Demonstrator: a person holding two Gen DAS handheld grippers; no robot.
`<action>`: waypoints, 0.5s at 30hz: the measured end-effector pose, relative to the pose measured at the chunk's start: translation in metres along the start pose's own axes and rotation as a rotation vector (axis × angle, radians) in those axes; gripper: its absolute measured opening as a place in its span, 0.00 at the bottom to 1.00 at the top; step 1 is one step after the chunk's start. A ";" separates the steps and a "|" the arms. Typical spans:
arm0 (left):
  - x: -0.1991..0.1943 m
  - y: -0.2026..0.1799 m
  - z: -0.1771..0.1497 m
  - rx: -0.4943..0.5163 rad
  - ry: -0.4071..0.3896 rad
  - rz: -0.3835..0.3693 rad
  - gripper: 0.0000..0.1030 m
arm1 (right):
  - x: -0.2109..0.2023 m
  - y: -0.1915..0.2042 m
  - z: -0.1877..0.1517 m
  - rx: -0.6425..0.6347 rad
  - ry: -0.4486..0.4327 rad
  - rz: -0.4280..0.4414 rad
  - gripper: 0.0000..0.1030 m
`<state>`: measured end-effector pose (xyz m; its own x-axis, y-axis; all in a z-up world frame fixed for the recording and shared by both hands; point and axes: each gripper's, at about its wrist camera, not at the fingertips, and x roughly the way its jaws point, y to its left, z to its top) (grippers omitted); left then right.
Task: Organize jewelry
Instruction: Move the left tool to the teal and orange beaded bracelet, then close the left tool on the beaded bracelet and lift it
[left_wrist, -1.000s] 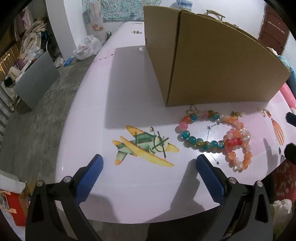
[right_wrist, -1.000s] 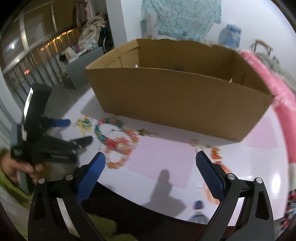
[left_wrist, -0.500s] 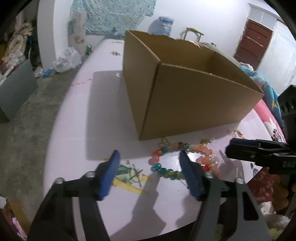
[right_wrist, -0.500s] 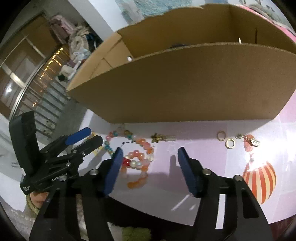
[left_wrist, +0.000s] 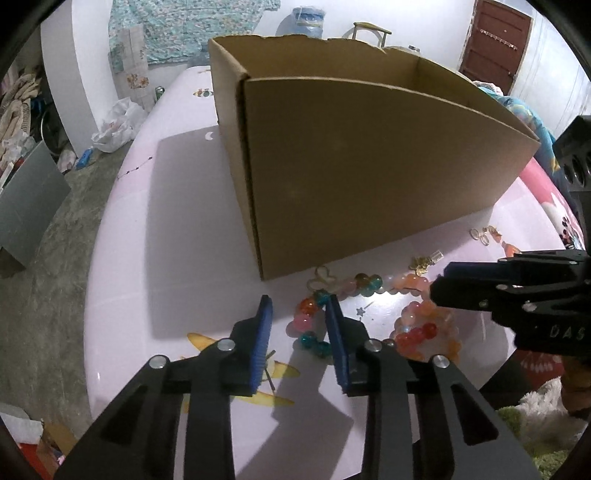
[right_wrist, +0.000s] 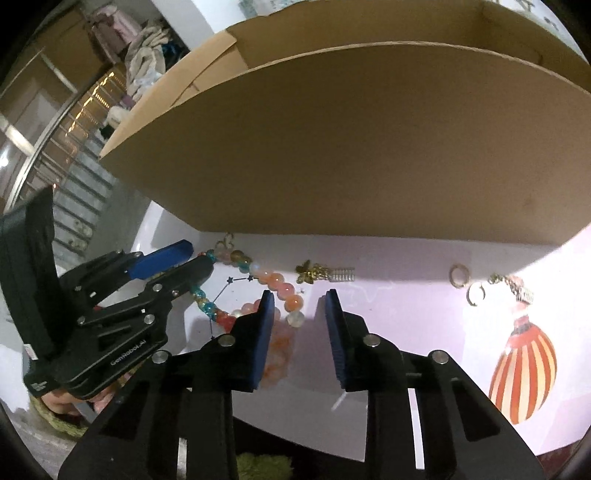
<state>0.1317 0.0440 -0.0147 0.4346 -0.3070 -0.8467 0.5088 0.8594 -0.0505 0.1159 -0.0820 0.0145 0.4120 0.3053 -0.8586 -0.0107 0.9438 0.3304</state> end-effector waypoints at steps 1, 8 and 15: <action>0.000 -0.001 0.001 0.002 0.001 0.005 0.26 | 0.001 0.003 0.001 -0.018 -0.002 -0.014 0.22; 0.003 -0.011 0.002 0.031 -0.003 0.038 0.11 | 0.004 0.015 0.003 -0.077 0.002 -0.036 0.08; -0.010 -0.013 0.000 0.010 -0.043 0.004 0.09 | -0.009 0.004 0.000 -0.055 -0.033 -0.009 0.07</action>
<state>0.1210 0.0359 -0.0057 0.4683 -0.3209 -0.8232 0.5144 0.8565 -0.0412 0.1117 -0.0814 0.0238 0.4421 0.2936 -0.8476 -0.0568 0.9522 0.3002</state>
